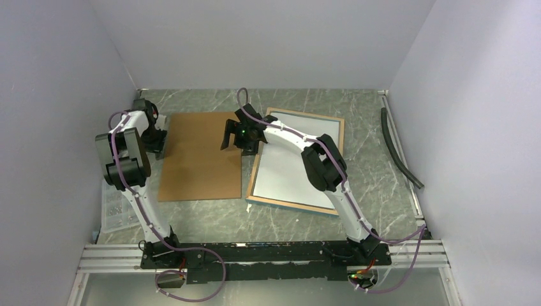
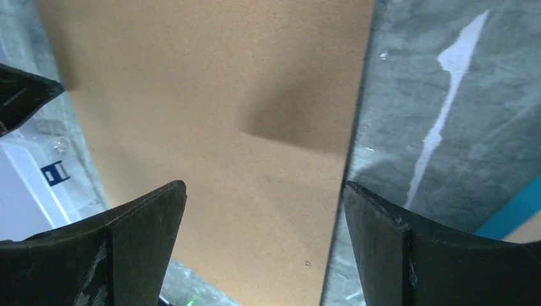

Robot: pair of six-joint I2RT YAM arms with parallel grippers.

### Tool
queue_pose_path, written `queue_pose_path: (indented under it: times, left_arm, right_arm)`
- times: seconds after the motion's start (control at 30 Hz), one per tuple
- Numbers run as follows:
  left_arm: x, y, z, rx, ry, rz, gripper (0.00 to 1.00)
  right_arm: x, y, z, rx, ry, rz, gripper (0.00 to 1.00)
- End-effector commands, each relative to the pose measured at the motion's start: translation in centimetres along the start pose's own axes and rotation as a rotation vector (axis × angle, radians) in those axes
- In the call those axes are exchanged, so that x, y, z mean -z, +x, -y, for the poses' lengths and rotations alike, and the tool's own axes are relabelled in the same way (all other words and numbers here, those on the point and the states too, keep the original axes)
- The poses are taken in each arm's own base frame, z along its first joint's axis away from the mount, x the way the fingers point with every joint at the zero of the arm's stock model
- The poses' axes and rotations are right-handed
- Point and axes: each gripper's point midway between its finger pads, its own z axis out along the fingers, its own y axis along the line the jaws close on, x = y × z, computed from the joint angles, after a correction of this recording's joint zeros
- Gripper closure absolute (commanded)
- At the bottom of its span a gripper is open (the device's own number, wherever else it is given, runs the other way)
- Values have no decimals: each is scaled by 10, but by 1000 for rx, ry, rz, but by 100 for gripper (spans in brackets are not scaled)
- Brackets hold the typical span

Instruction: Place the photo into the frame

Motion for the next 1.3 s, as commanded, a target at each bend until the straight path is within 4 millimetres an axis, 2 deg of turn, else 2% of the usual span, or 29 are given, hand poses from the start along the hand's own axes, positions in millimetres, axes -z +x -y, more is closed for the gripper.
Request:
queue_pose_path:
  times: [0.0, 0.27, 0.37, 0.47, 0.7, 0.77, 0.83, 1.1, 1.2, 1.27]
  left_arm:
    - [-22, 10, 45, 22, 173, -47, 43]
    - [-20, 13, 70, 1, 283, -60, 56]
    - [-18, 14, 79, -11, 319, -61, 62]
    - [-15, 15, 88, -12, 368, -66, 67]
    - [5, 7, 112, -1, 524, -31, 68]
    - [9, 5, 117, -1, 549, -23, 68]
    - [11, 3, 121, -10, 563, -19, 68]
    - [16, 6, 136, -45, 596, -18, 69]
    - [21, 5, 142, -61, 611, -14, 69]
    - [27, 2, 144, -68, 625, 2, 69]
  right_arm:
    - [-17, 26, 2, -47, -26, -83, 2]
    - [-25, 41, -22, -121, -119, -168, 5]
    - [-15, 35, -37, -131, -171, -164, 6]
    - [4, 25, -62, -141, -283, -151, 6]
    - [78, 2, -132, -131, -630, -110, 9]
    - [96, 5, -142, -140, -716, -120, 9]
    - [113, 5, -151, -136, -782, -114, 10]
    - [163, 8, -165, -85, -915, -77, 11]
    - [178, 9, -168, -67, -951, -55, 11]
    - [180, 12, -167, -65, -949, -56, 11]
